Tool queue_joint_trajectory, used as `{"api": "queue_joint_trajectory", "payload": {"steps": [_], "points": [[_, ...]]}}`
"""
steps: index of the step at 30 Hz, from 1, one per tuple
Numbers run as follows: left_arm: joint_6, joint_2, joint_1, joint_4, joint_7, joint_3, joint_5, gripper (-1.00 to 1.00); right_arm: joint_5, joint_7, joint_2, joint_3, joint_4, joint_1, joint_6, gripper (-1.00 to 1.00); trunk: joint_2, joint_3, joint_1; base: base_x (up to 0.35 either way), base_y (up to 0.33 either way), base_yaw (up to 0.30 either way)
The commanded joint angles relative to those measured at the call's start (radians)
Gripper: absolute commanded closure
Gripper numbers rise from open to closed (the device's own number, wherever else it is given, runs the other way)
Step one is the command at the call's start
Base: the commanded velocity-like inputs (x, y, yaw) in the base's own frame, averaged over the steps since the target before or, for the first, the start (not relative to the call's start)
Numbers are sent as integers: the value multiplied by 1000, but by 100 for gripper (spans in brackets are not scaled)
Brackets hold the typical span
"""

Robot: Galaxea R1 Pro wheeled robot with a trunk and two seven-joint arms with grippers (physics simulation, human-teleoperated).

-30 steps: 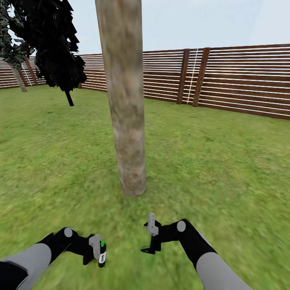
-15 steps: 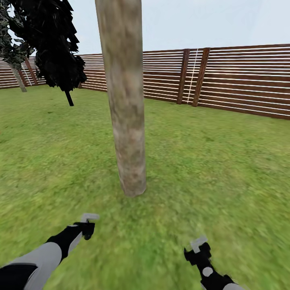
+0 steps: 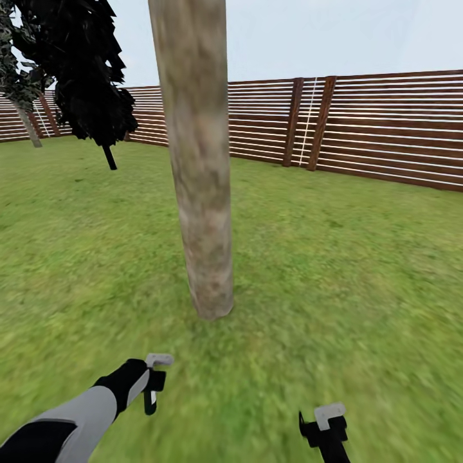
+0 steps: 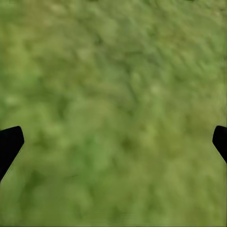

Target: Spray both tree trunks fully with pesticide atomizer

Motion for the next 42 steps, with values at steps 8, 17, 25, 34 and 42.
{"api": "queue_joint_trajectory", "payload": {"steps": [8,17,25,34,42], "points": [[-2,-10,9,8,2,-1,0,100,0,-5,0,-1,-2,20,1,-100,0,0,0,338,0,-190],[-67,-11,42,-4,1,-1,0,100,0,-5,0,-1,-6,20,0,-100,0,0,0,229,-168,-280],[-170,-56,44,-6,-1,-1,-1,100,0,-5,-5,-1,-3,20,0,-100,0,0,0,-98,-83,-14],[-140,-98,42,-156,-8,56,-13,100,0,-4,-14,-1,-3,20,0,-100,0,0,0,-37,0,0],[-75,-29,45,-277,-13,64,-1,100,-1,-1,-12,1,-2,20,0,-100,0,0,0,-245,0,0]]}}
